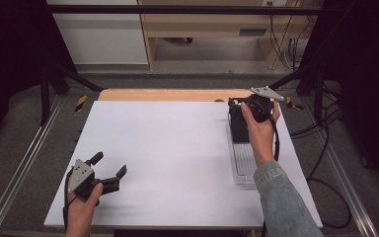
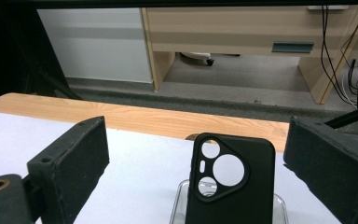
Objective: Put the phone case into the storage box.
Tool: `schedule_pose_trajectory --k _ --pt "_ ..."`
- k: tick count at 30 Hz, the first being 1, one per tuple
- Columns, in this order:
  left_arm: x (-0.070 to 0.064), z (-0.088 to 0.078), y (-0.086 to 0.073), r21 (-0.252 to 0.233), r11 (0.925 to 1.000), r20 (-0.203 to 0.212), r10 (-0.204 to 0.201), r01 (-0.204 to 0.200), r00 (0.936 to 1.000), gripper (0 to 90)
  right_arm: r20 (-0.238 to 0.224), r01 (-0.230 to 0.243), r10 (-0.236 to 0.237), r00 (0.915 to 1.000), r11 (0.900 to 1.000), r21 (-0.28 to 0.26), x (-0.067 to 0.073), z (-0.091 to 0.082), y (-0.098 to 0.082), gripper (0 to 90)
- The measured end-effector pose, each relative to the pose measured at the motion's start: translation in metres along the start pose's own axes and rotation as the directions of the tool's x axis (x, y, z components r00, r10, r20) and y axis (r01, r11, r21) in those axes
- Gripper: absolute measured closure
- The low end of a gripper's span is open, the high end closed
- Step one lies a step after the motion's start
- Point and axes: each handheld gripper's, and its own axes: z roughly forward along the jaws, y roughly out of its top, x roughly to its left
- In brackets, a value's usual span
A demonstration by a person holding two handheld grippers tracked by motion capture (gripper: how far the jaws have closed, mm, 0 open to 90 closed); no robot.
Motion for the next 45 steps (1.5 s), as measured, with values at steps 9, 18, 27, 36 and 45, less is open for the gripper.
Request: schedule_pose_trajectory --k 9,18,27,36,45 --pt "0.003 -0.005 0.0 -0.008 1.0 -0.006 -0.006 0.005 1.0 3.4 -0.017 -0.017 0.017 0.9997 1.0 -0.006 -0.004 -0.01 -0.001 6.7" --pt "0.003 -0.004 0.0 -0.007 1.0 -0.002 -0.002 0.002 1.0 3.4 -0.064 -0.002 0.001 0.998 1.0 -0.017 0.004 -0.018 0.002 6.7" --pt "0.008 -0.008 0.001 -0.013 0.9999 -0.011 -0.011 0.011 0.9999 3.4 -0.085 0.0 -0.003 0.9964 0.999 -0.037 0.002 -0.031 0.007 6.8" --pt "0.009 -0.013 0.003 -0.013 0.9996 -0.002 0.026 -0.026 0.9996 2.3 -0.097 0.011 -0.016 0.9952 0.998 -0.054 -0.002 -0.044 0.009 5.9" --pt "0.02 -0.022 0.003 -0.015 0.9997 -0.02 0.018 -0.018 0.9996 2.1 -0.108 0.018 -0.025 0.9938 0.998 -0.066 -0.009 -0.057 0.009 5.1"
